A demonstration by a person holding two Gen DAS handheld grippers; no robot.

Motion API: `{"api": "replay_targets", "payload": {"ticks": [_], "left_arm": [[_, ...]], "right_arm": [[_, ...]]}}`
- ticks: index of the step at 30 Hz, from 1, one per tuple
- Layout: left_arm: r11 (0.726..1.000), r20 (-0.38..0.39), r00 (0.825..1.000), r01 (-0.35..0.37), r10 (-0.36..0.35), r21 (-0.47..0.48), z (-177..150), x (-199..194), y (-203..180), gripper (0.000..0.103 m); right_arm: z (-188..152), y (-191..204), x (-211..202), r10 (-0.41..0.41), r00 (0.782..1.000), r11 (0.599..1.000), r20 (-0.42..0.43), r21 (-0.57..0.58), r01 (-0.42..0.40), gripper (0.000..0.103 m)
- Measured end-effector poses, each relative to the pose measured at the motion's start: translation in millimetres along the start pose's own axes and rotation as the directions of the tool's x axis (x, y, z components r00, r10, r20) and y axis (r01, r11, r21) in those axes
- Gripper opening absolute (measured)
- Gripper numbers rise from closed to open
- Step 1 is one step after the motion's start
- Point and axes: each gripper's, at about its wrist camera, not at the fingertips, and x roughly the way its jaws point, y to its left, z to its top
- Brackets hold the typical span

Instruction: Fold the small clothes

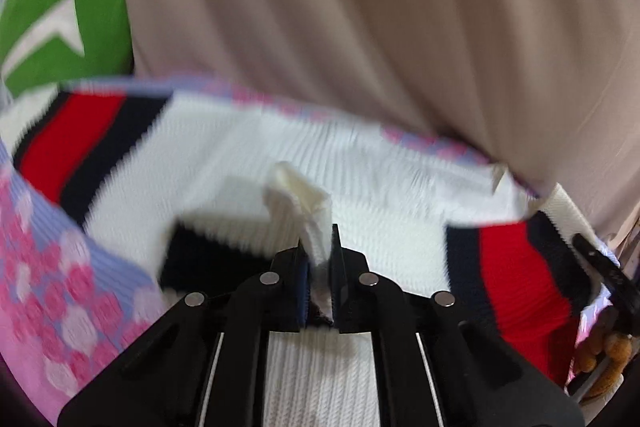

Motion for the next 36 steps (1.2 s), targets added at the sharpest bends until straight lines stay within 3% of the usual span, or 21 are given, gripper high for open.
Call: {"api": "replay_targets", "payload": {"ticks": [2,3,5,7,8,11,13,15,17,20,22,24,26,28,30,31,33,36], "left_arm": [[1.0,0.056,0.998,0.005,-0.006,0.02,7.7,-6.1,-6.9,0.008],[1.0,0.045,0.999,0.011,-0.013,0.029,6.5,-0.2,-9.6,0.008],[0.999,-0.032,0.999,-0.006,0.008,0.05,-4.2,31.1,-17.7,0.008],[0.997,-0.106,0.993,-0.051,0.058,0.064,-23.7,62.3,-20.4,0.008],[0.996,-0.062,0.996,-0.057,0.062,0.072,-28.2,59.3,-21.5,0.009],[0.996,-0.053,0.997,-0.053,0.057,0.067,-27.9,53.6,-22.3,0.011],[0.997,-0.056,0.997,-0.049,0.052,0.054,-30.6,55.5,-18.8,0.012],[0.998,-0.052,0.998,-0.043,0.045,0.045,-30.0,55.6,-18.8,0.012],[0.998,-0.047,0.998,-0.047,0.05,0.051,-34.5,49.1,-15.0,0.014],[0.998,-0.034,0.998,-0.054,0.055,0.03,-38.4,46.3,-14.8,0.025],[0.999,-0.024,0.999,-0.045,0.045,-0.004,-42.6,38.9,-6.6,0.031],[0.999,-0.022,0.999,-0.031,0.03,-0.038,-45.2,33.2,1.2,0.036],[0.998,-0.021,1.0,-0.024,0.023,-0.053,-47.5,26.5,7.9,0.037],[0.998,-0.005,0.999,-0.043,0.043,-0.05,-48.9,5.4,22.4,0.046],[0.995,0.047,0.996,-0.074,0.078,-0.074,-43.5,-21.1,50.0,0.084],[0.991,0.076,0.992,-0.096,0.103,-0.092,-39.1,-32.7,66.0,0.091],[0.977,0.116,0.978,-0.159,0.176,-0.143,-25.1,-51.0,106.0,0.096],[0.93,0.082,0.957,-0.247,0.278,-0.271,4.8,-57.6,185.9,0.096]], "right_arm": [[-4.4,-17.5,-7.3,-0.018,0.998,0.996,0.054,0.085,0.014,0.01],[-8.9,-31.8,6.3,-0.058,0.998,0.992,0.0,0.109,0.058,0.01],[-26.9,-50.7,48.1,-0.177,0.967,0.979,-0.181,0.063,0.191,0.011],[-24.3,-49.1,36.4,-0.156,0.976,0.984,-0.151,0.065,0.168,0.011],[-20.2,-45.3,25.9,-0.153,0.98,0.984,-0.124,0.075,0.163,0.011],[-14.8,-14.3,-16.6,-0.17,0.985,0.985,-0.001,0.005,0.17,0.011],[-22.1,4.4,-27.1,-0.136,0.991,0.989,0.006,-0.065,0.136,0.011],[-35.7,5.9,-14.4,-0.117,0.989,0.987,-0.085,-0.117,0.107,0.01],[-56.3,-13.4,19.3,-0.232,0.951,0.968,-0.204,-0.148,0.204,0.002],[-59.4,-33.3,0.7,-0.167,0.973,0.985,-0.162,0.013,0.171,0.0],[-58.7,-31.1,-14.7,-0.181,0.978,0.983,-0.102,-0.003,0.182,0.0],[-69.2,-39.6,7.7,-0.244,0.951,0.97,-0.191,-0.056,0.238,0.0],[-60.4,-40.0,-0.9,-0.232,0.959,0.973,-0.161,-0.044,0.228,0.0],[-59.6,-25.3,-15.5,-0.251,0.96,0.968,-0.121,-0.056,0.246,0.0],[-64.8,-6.4,-35.1,-0.187,0.978,0.981,-0.097,-0.069,0.181,0.012],[-69.1,-0.9,-37.5,-0.163,0.981,0.985,-0.101,-0.077,0.156,0.012],[-85.4,19.7,-40.7,-0.097,0.986,0.991,-0.139,-0.101,0.083,0.012],[-124.7,39.9,-38.5,-0.019,0.972,0.993,-0.233,-0.116,-0.009,0.017]]}}
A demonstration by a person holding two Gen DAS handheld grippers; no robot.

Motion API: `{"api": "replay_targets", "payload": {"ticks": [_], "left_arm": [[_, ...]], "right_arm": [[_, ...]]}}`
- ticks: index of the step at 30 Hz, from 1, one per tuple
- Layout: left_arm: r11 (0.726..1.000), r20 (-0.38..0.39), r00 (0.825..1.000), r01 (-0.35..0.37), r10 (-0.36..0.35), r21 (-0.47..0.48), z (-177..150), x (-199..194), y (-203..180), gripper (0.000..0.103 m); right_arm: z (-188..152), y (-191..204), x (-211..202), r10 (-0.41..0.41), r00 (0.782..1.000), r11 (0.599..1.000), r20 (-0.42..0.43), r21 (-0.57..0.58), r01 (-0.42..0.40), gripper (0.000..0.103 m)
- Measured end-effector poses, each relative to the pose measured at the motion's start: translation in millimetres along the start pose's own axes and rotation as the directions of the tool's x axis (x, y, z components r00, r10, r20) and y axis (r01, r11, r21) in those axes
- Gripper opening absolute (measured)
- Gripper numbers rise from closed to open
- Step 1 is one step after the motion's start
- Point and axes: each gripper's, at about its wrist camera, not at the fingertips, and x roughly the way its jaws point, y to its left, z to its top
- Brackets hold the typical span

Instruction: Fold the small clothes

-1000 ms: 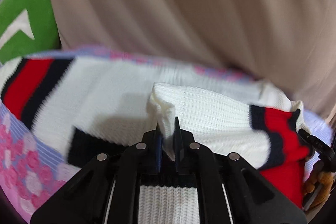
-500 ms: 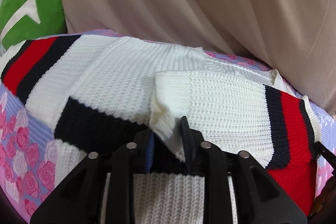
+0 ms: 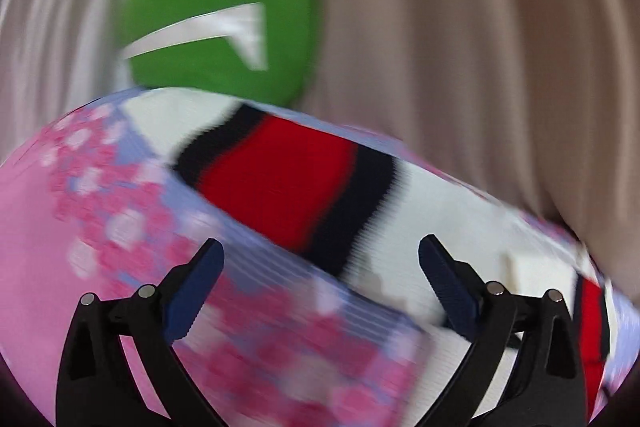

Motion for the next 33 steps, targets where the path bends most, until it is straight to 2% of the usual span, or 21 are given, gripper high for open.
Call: {"api": "replay_targets", "payload": {"ticks": [2,3,4,6,7,8,9,10,11,12,14,17,19,21,22,24,27,28,29,30,33], "left_arm": [[0.99,-0.034,0.999,-0.043,0.039,-0.135,28.8,21.1,51.3,0.096],[0.974,-0.048,0.997,-0.065,0.056,-0.218,41.8,33.1,80.2,0.096],[0.96,-0.056,0.998,-0.046,0.032,-0.278,49.5,40.8,103.1,0.096],[0.923,-0.089,0.996,-0.027,-0.008,-0.384,57.7,59.8,134.9,0.095],[0.9,-0.108,0.991,0.019,-0.073,-0.435,58.8,74.5,147.7,0.095],[0.883,-0.127,0.987,0.024,-0.094,-0.469,57.9,84.6,155.4,0.092],[0.868,-0.102,0.991,0.03,-0.092,-0.495,57.6,86.9,159.5,0.091],[0.869,-0.076,0.993,0.038,-0.086,-0.493,58.9,84.8,157.6,0.087],[0.876,-0.074,0.991,0.061,-0.11,-0.478,62.4,86.9,152.6,0.064],[0.885,-0.092,0.985,0.088,-0.145,-0.457,66.0,90.7,144.3,0.034],[0.913,-0.109,0.984,0.085,-0.14,-0.399,75.1,88.8,122.8,0.007],[0.964,-0.032,0.994,0.097,-0.109,-0.246,93.9,53.3,69.6,0.007],[0.983,0.034,0.99,0.14,-0.137,-0.115,101.9,15.7,21.7,0.007],[0.981,0.084,0.978,0.191,-0.192,0.026,98.2,-23.7,-32.4,0.007],[0.965,0.102,0.965,0.231,-0.243,0.122,89.8,-48.7,-69.2,0.007],[0.91,0.08,0.936,0.309,-0.342,0.275,62.7,-87.5,-134.0,0.007],[0.79,-0.058,0.895,0.42,-0.443,0.446,-9.5,-111.9,-232.9,0.012],[0.754,-0.116,0.885,0.448,-0.452,0.481,-38.9,-110.3,-257.0,0.018],[0.726,-0.165,0.878,0.467,-0.45,0.505,-64.1,-106.1,-274.0,0.036],[0.698,-0.218,0.871,0.485,-0.44,0.527,-99.0,-100.1,-290.6,0.049],[0.696,-0.265,0.883,0.469,-0.388,0.543,-162.5,-85.9,-296.7,0.054]], "right_arm": [[-10.2,13.8,3.1,-0.02,0.999,0.999,-0.033,-0.045,0.019,0.018],[-10.3,22.3,2.6,-0.046,0.998,0.996,-0.03,-0.078,0.044,0.018],[-7.5,23.9,3.8,-0.043,0.999,0.995,-0.019,-0.089,0.041,0.02],[-6.1,21.2,9.3,-0.041,0.999,0.996,-0.033,-0.08,0.038,0.034],[-4.8,17.1,12.2,-0.047,0.998,0.997,-0.041,-0.068,0.044,0.034],[-6.2,14.8,13.2,-0.047,0.998,0.997,-0.044,-0.058,0.045,0.034],[-6.9,14.0,11.7,-0.049,0.998,0.997,-0.044,-0.053,0.047,0.034],[-5.5,14.5,13.6,-0.051,0.998,0.997,-0.043,-0.053,0.049,0.034],[-5.6,14.8,12.2,-0.055,0.998,0.997,-0.042,-0.054,0.053,0.034],[-6.7,16.5,10.6,-0.059,0.997,0.997,-0.041,-0.054,0.057,0.035],[-7.3,14.6,9.3,-0.059,0.997,0.997,-0.04,-0.052,0.057,0.036],[-8.2,11.8,7.1,-0.052,0.998,0.998,-0.034,-0.037,0.051,0.037],[-7.8,11.0,6.8,-0.046,0.999,0.999,-0.029,-0.022,0.045,0.037],[-7.5,9.4,6.0,-0.041,0.999,0.999,-0.024,-0.012,0.041,0.037],[-7.3,9.1,5.4,-0.041,0.999,0.999,-0.023,-0.009,0.041,0.037],[-6.9,7.6,4.0,-0.036,0.999,0.999,-0.016,0.0,0.036,0.039],[-6.7,5.7,1.1,-0.028,1.0,0.999,-0.002,0.018,0.028,0.043],[-6.8,3.9,-0.5,-0.021,1.0,0.999,0.005,0.028,0.021,0.043],[-6.6,2.4,-1.8,-0.017,1.0,0.999,0.009,0.035,0.017,0.044],[-6.6,0.6,-3.3,-0.013,1.0,0.999,0.015,0.044,0.013,0.045],[-6.6,-5.2,-9.1,0.013,0.999,0.997,0.041,0.077,-0.017,0.048]]}}
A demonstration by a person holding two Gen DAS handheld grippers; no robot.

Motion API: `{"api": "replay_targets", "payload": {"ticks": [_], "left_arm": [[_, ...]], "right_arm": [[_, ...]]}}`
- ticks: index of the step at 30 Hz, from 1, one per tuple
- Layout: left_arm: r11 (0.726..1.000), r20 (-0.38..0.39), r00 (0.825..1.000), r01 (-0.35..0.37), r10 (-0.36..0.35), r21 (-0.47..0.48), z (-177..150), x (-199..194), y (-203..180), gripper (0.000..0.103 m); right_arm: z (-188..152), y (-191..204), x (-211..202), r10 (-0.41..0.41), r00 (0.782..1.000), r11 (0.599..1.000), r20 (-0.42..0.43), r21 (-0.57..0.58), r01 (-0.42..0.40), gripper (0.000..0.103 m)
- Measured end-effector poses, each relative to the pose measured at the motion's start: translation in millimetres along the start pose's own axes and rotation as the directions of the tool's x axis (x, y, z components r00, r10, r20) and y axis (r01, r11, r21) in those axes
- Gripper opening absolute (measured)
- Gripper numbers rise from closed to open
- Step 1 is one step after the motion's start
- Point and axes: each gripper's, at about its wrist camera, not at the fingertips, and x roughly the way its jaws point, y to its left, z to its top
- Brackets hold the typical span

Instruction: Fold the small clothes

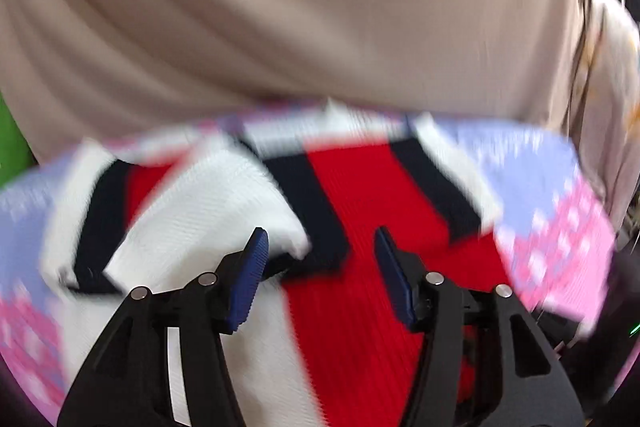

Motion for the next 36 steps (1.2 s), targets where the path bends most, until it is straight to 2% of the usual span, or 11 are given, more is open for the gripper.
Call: {"api": "replay_targets", "payload": {"ticks": [4,8,11,16,21,22,24,25,30,33,36], "left_arm": [[0.981,-0.058,0.998,0.014,-0.026,-0.193,-35.4,-4.5,35.7,0.055],[0.904,-0.023,0.999,0.011,-0.023,-0.427,-52.3,-28.8,118.2,0.061],[0.855,-0.014,0.997,-0.07,0.073,-0.514,-54.1,-42.5,170.3,0.064],[0.755,-0.037,0.997,-0.072,0.063,-0.651,-46.9,-36.1,228.3,0.064],[0.656,-0.03,0.998,-0.063,0.06,-0.752,-58.4,-28.4,251.5,0.063],[0.655,-0.037,0.997,-0.075,0.072,-0.752,-59.2,-28.8,252.0,0.061],[0.664,-0.056,0.993,-0.113,0.108,-0.739,-59.1,-29.0,250.2,0.051],[0.668,-0.067,0.99,-0.134,0.125,-0.732,-58.7,-27.8,246.8,0.047],[0.668,-0.079,0.985,-0.161,0.151,-0.727,-65.8,-28.9,248.4,0.031],[0.674,-0.071,0.984,-0.163,0.162,-0.721,-69.7,-28.6,244.8,0.031],[0.687,-0.064,0.98,-0.177,0.187,-0.705,-72.3,-27.6,235.6,0.031]], "right_arm": [[-0.7,-1.2,-10.8,0.005,0.998,1.0,0.057,0.016,-0.006,0.054],[3.4,25.1,-14.9,-0.04,0.995,0.993,0.089,-0.104,0.049,0.058],[9.8,75.9,-7.6,-0.021,0.995,0.943,0.095,-0.328,0.051,0.06],[14.6,154.4,45.0,0.037,0.999,0.795,0.007,-0.606,-0.025,0.067],[23.3,186.2,106.0,0.014,0.994,0.783,-0.105,-0.617,-0.076,0.065],[26.7,187.3,115.1,-0.016,0.995,0.789,-0.103,-0.612,-0.051,0.061],[38.6,180.7,117.0,0.022,0.991,0.825,-0.131,-0.558,-0.092,0.011],[46.9,174.9,111.0,0.033,0.992,0.848,-0.125,-0.522,-0.094,0.003],[111.8,79.6,20.7,0.199,0.973,0.971,0.115,-0.155,-0.181,0.0],[123.5,7.3,-9.2,0.017,0.977,1.0,0.212,0.003,-0.018,0.0],[107.0,19.0,-5.2,-0.117,0.976,0.969,0.184,-0.194,0.153,0.01]]}}
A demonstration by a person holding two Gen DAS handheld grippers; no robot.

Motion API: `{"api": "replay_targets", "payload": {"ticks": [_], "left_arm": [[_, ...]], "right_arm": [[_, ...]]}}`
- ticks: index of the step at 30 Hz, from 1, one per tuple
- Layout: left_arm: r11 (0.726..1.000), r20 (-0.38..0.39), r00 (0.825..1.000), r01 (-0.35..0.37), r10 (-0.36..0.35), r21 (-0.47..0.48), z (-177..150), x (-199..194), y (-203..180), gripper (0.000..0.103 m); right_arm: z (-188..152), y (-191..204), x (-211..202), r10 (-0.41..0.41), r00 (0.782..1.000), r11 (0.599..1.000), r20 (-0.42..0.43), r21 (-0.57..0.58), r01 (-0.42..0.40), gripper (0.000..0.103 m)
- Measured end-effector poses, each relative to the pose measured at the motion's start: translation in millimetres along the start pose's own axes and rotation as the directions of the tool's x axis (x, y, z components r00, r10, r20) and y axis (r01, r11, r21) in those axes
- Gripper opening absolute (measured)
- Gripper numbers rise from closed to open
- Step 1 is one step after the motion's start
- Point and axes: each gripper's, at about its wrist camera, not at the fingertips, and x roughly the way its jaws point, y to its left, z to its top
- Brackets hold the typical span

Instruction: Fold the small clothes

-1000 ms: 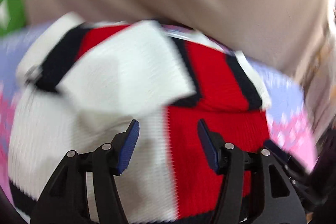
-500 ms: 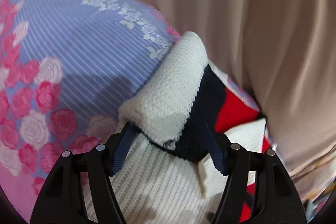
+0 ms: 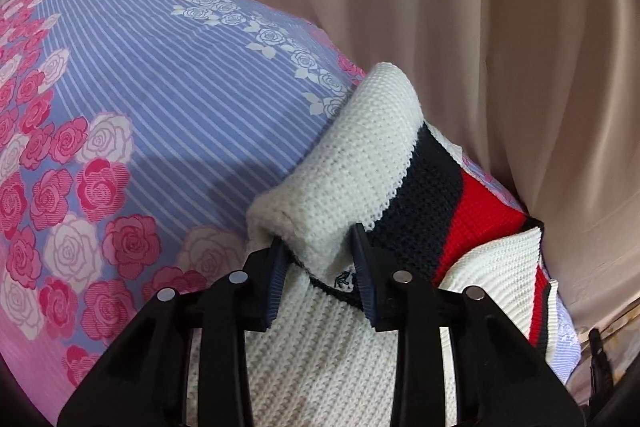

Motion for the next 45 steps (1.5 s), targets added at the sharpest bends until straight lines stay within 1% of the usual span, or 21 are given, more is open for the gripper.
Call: {"api": "replay_targets", "payload": {"ticks": [2,3,5,8,12,13,14,17,20,23,26,29,33,34,36,37,40,41,42,43,45], "left_arm": [[1.0,0.013,1.0,-0.014,0.013,0.017,-6.3,11.8,-9.8,0.031],[1.0,0.017,1.0,-0.019,0.018,0.024,-7.3,11.3,-11.0,0.031],[0.999,0.021,1.0,-0.014,0.014,0.028,-3.3,12.8,-10.1,0.031],[0.999,0.031,1.0,-0.003,0.002,0.046,-4.9,12.5,-15.7,0.031],[0.997,0.038,0.999,-0.003,0.0,0.075,-6.5,10.7,-13.0,0.031],[0.997,0.039,0.999,-0.001,-0.002,0.079,-6.8,10.4,-12.2,0.031],[0.997,0.038,0.999,0.003,-0.006,0.08,-7.0,9.9,-11.4,0.032],[0.997,0.035,0.999,0.02,-0.022,0.071,-6.8,9.3,-7.9,0.032],[0.998,0.035,0.999,0.035,-0.037,0.061,-6.7,9.7,-4.6,0.032],[0.997,0.04,0.999,0.029,-0.032,0.065,-8.0,9.2,-5.1,0.032],[0.997,0.045,0.999,0.022,-0.026,0.079,-10.5,8.5,-7.9,0.033],[0.996,0.049,0.999,0.018,-0.022,0.086,-11.7,7.5,-8.9,0.032],[0.995,0.042,0.996,0.077,-0.079,0.058,-10.2,5.8,-1.7,0.036],[0.994,0.041,0.994,0.096,-0.098,0.044,-9.5,5.6,0.6,0.036],[0.991,0.044,0.991,0.13,-0.13,0.014,-8.3,4.7,4.5,0.04],[0.989,0.045,0.988,0.145,-0.145,0.004,-7.8,5.0,6.0,0.041],[0.986,0.054,0.985,0.167,-0.166,-0.009,-7.6,4.1,8.4,0.043],[0.985,0.058,0.984,0.171,-0.17,-0.01,-8.3,3.0,9.4,0.041],[0.984,0.064,0.983,0.176,-0.175,-0.011,-8.6,1.6,10.4,0.035],[0.986,0.076,0.983,0.169,-0.168,-0.005,-8.7,-0.9,11.2,0.027],[0.988,0.091,0.984,0.157,-0.156,-0.004,-8.1,-4.2,14.1,0.014]], "right_arm": [[-12.8,49.2,0.1,0.084,0.996,0.979,-0.04,-0.184,-0.09,0.02],[-19.0,70.0,0.1,0.108,0.993,0.961,-0.056,-0.25,-0.118,0.041],[-36.2,126.2,8.8,0.158,0.983,0.902,-0.096,-0.392,-0.183,0.058],[-62.7,196.8,32.4,0.16,0.97,0.819,-0.181,-0.525,-0.233,0.058],[-73.3,229.5,68.0,0.094,0.971,0.81,-0.219,-0.55,-0.202,0.055],[-65.9,225.7,69.7,0.1,0.968,0.833,-0.232,-0.513,-0.209,0.043],[-55.5,216.6,71.8,0.12,0.958,0.864,-0.261,-0.448,-0.23,0.002],[-20.9,173.2,46.2,0.247,0.947,0.921,-0.206,-0.252,-0.295,0.003],[16.0,82.2,4.8,0.314,0.948,0.949,-0.057,0.027,-0.313,0.003],[13.3,-28.3,-10.9,0.201,0.98,0.937,0.007,0.291,-0.194,0.003],[-16.6,-88.9,18.2,0.149,0.981,0.905,-0.12,0.416,-0.087,0.001],[-36.1,-94.8,47.5,0.154,0.961,0.909,-0.229,0.414,-0.047,0.001],[-36.6,-86.0,33.5,0.254,0.959,0.864,-0.125,0.476,-0.166,0.015],[-38.6,-86.1,25.1,0.264,0.959,0.857,-0.1,0.481,-0.186,0.021],[-40.1,-77.9,20.1,0.269,0.96,0.848,-0.081,0.493,-0.197,0.066],[-39.2,-75.5,21.7,0.266,0.96,0.851,-0.087,0.49,-0.191,0.067],[-32.0,-55.9,49.0,0.237,0.959,0.894,-0.153,0.42,-0.154,0.064],[-30.1,-50.7,48.0,0.219,0.962,0.914,-0.165,0.379,-0.143,0.051],[-25.0,-39.4,48.7,0.217,0.959,0.932,-0.18,0.329,-0.149,0.019],[-22.0,-36.4,46.3,0.241,0.956,0.93,-0.167,0.321,-0.179,0.01],[-11.7,-34.3,19.2,0.3,0.953,0.903,-0.043,0.336,-0.269,0.01]]}}
